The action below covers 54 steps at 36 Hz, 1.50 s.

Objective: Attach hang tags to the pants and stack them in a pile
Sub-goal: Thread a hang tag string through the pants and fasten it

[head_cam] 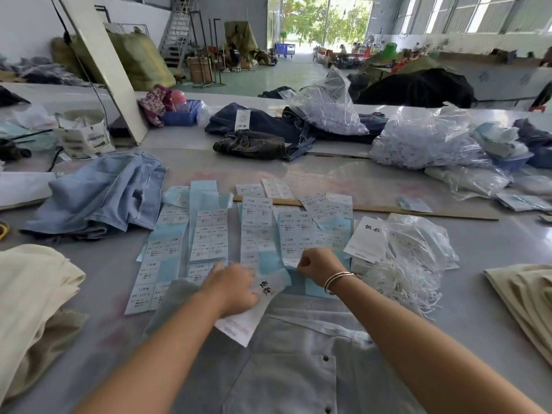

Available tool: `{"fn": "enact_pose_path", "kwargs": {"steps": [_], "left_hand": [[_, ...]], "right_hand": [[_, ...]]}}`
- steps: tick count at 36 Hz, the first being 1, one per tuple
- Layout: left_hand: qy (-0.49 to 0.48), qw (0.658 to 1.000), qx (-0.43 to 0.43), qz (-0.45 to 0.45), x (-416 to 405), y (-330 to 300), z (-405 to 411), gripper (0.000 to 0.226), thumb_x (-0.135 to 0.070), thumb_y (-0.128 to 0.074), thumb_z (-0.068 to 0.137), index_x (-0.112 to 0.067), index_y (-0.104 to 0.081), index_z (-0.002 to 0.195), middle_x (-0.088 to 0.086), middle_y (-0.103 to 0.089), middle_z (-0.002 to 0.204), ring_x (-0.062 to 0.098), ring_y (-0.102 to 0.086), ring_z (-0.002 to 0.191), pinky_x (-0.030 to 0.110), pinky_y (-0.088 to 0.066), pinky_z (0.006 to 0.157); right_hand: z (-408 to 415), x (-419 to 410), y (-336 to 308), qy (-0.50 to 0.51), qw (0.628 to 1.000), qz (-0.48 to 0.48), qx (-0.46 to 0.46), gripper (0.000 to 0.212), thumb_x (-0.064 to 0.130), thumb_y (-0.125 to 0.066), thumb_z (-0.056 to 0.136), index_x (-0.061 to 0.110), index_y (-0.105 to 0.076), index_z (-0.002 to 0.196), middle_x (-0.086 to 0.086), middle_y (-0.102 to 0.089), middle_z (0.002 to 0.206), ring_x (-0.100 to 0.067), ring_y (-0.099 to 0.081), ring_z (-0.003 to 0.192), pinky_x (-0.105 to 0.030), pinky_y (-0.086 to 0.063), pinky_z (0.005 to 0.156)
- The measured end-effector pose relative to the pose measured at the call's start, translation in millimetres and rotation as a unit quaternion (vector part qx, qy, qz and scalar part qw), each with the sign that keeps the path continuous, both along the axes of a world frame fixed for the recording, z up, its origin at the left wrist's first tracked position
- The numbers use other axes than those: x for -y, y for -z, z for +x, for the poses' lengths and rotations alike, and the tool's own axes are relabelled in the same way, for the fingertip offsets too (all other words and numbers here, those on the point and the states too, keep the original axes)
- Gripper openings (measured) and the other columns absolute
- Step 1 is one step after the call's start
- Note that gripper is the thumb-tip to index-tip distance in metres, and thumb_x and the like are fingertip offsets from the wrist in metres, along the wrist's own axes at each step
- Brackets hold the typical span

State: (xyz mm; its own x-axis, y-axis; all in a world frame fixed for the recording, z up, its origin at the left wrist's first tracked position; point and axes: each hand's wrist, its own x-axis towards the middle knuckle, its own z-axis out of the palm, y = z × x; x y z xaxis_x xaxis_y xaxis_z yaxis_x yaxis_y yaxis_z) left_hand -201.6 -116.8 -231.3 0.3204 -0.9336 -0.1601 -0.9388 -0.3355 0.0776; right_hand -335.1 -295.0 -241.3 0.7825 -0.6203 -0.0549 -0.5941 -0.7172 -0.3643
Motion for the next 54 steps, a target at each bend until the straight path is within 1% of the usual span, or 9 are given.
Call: {"fn": "enact_pose_path", "kwargs": {"steps": [4,12,19,26,28,30,36,49,54], "left_hand": [[0.127,0.976,-0.015,-0.175,-3.4,-3.9,-15.3,0.029,-0.04,-0.057,0.081,-0.022,-0.072,0.097,-0.011,-0.05,0.135,0.007,-0.042,0.121,0.025,-0.019,0.102],[0.068,0.975,-0.16,-0.139,6.7,14.9,-42.8,0.024,-0.024,-0.059,0.081,-0.007,-0.07,0.067,-0.01,-0.031,0.155,0.012,-0.046,0.128,0.023,-0.029,0.105],[-0.096,0.939,-0.301,-0.134,10.4,17.5,-38.1,0.067,-0.02,-0.061,0.079,-0.016,-0.044,0.143,-0.01,-0.069,0.105,0.016,-0.063,0.095,0.02,-0.043,0.08],[-0.097,0.941,-0.3,-0.127,17.1,24.4,-44.1,0.063,-0.02,-0.059,0.082,-0.019,-0.042,0.142,0.0,-0.074,0.089,-0.003,-0.059,0.062,0.011,-0.044,0.066],[-0.089,0.951,-0.266,-0.128,16.6,24.6,-47.1,0.013,-0.02,-0.058,0.084,-0.031,-0.061,0.09,0.009,-0.065,0.122,0.01,-0.064,0.075,0.01,-0.041,0.063],[-0.067,0.966,-0.217,-0.125,16.1,29.2,-46.1,0.021,-0.023,-0.057,0.085,-0.019,-0.057,0.064,0.003,-0.041,0.149,0.016,-0.065,0.089,0.015,-0.044,0.069],[0.039,0.971,-0.09,-0.219,10.0,40.0,-52.3,0.03,-0.028,-0.048,0.078,-0.007,-0.066,0.065,-0.003,-0.02,0.156,0.016,-0.031,0.142,0.023,-0.022,0.111],[0.004,0.985,-0.057,-0.164,15.2,41.1,-61.1,0.064,-0.043,-0.026,0.079,-0.014,-0.071,0.112,-0.007,-0.042,0.149,0.01,-0.031,0.14,0.026,-0.018,0.109],[0.001,0.985,-0.035,-0.169,12.6,40.9,-63.6,0.076,-0.048,-0.013,0.076,-0.015,-0.069,0.116,-0.009,-0.05,0.143,0.01,-0.039,0.133,0.027,-0.021,0.105]], "right_hand": [[1.0,-1.4,6.1,0.003,0.997,0.07,0.034,0.018,0.02,-0.071,0.082,0.003,-0.073,0.085,-0.009,-0.07,0.084,-0.012,-0.05,0.066,-0.005,-0.031,0.044],[-2.1,0.6,11.1,0.051,0.971,0.229,0.043,0.024,0.031,-0.072,0.083,0.021,-0.06,0.065,0.007,-0.054,0.058,-0.006,-0.045,0.053,-0.012,-0.036,0.046],[-4.6,-1.1,13.1,0.058,0.953,0.291,0.064,0.024,0.029,-0.074,0.082,0.021,-0.06,0.064,0.005,-0.06,0.062,-0.008,-0.049,0.056,-0.016,-0.04,0.052],[-7.0,-1.5,14.4,0.073,0.938,0.324,0.1,0.027,0.031,-0.072,0.084,0.018,-0.059,0.064,0.004,-0.059,0.06,-0.009,-0.047,0.051,-0.018,-0.039,0.049],[-6.2,-0.8,15.5,0.091,0.933,0.331,0.11,0.029,0.034,-0.072,0.083,0.017,-0.058,0.063,0.002,-0.058,0.058,-0.01,-0.045,0.05,-0.02,-0.038,0.049],[-5.3,0.0,16.1,0.107,0.929,0.334,0.117,0.03,0.035,-0.072,0.083,0.017,-0.058,0.063,0.003,-0.055,0.056,-0.01,-0.044,0.049,-0.018,-0.037,0.046],[-1.8,-1.1,15.7,0.115,0.927,0.336,0.12,0.029,0.036,-0.07,0.084,0.017,-0.06,0.065,0.004,-0.057,0.055,-0.008,-0.046,0.047,-0.015,-0.038,0.044],[2.7,-2.8,15.7,0.122,0.916,0.362,0.125,0.018,0.027,-0.064,0.091,0.02,-0.061,0.075,0.003,-0.062,0.066,-0.007,-0.058,0.054,-0.017,-0.045,0.051],[-4.0,6.3,14.3,0.237,0.829,0.427,0.272,0.016,0.019,-0.057,0.095,0.012,-0.058,0.081,-0.005,-0.062,0.073,-0.009,-0.058,0.045,-0.017,-0.041,0.039]]}}
